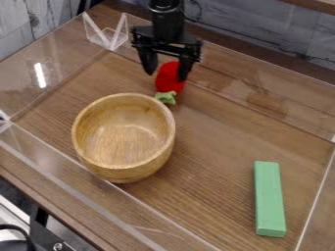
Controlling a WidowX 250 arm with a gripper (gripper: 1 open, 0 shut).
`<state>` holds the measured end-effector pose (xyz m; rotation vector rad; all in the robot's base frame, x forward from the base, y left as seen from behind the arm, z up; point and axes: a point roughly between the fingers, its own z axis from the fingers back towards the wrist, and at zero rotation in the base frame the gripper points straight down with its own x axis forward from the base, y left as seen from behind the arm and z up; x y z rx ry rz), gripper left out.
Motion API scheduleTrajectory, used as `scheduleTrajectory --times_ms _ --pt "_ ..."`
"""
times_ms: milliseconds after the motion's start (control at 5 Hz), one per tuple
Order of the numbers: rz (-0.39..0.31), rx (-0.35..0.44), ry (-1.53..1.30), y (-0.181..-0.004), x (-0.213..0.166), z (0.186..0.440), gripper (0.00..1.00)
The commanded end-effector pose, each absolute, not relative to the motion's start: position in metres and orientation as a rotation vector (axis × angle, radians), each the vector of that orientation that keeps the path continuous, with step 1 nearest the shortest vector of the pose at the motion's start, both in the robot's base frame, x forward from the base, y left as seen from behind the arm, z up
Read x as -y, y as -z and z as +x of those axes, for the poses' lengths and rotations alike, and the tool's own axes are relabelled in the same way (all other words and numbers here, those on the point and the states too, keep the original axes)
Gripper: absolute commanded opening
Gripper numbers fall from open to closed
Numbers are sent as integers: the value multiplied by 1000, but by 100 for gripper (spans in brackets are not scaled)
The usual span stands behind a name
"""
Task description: Move the red fruit to the right side of the table
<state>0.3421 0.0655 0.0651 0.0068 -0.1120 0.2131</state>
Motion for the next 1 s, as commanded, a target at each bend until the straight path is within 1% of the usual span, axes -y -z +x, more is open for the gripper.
scheduleTrajectory --times_ms 0,200,400,600,800 --pt "11 180 -143 -79 -75 337 100" --pt "14 183 -83 -71 -86 330 100" --pt "18 203 -130 -90 -89 335 100" --pt "15 201 -84 -87 -84 335 0" --pt "10 203 -36 -88 -79 334 0"
